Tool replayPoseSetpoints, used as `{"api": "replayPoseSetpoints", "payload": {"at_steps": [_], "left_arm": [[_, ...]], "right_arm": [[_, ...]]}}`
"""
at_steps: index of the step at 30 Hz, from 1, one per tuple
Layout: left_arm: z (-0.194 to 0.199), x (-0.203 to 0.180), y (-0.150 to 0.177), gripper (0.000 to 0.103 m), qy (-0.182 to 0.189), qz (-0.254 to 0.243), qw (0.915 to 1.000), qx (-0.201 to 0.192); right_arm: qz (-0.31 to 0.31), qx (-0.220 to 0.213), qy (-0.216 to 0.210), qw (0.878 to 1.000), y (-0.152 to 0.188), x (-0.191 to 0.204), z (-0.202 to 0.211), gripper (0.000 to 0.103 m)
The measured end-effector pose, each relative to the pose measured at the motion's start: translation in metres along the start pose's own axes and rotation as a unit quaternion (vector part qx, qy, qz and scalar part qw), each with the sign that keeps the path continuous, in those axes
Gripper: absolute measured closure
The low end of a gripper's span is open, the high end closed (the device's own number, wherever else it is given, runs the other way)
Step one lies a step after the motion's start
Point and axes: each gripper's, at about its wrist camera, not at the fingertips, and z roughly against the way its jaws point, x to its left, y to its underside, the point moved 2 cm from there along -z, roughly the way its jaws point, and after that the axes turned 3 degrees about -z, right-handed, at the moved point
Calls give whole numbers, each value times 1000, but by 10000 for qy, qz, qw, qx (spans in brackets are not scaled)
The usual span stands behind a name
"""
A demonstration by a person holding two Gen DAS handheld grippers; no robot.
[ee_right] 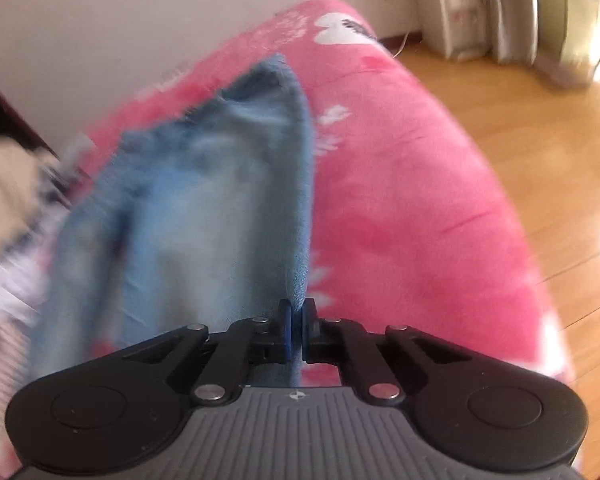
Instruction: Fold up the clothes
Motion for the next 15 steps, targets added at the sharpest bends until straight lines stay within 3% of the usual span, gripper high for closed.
{"api": "replayPoseSetpoints", "payload": {"at_steps": [2,6,9,15], "left_arm": [[-1,0,-1,71,-3,24,10000,9],[-1,0,-1,71,14,3,10000,5],[-4,-2,-2,71,-12,-100,9999,18],[-8,-10,5,70,14,-219,9997,76]], "right_arm": [[165,90,279,9994,7,-7,-16,99],[-259,-26,-4,9997,4,-15,-6,89],[-97,-290,-65,9995,6,-11,13,86],[-476,460,-251,9975,31,-33,17,70]]}}
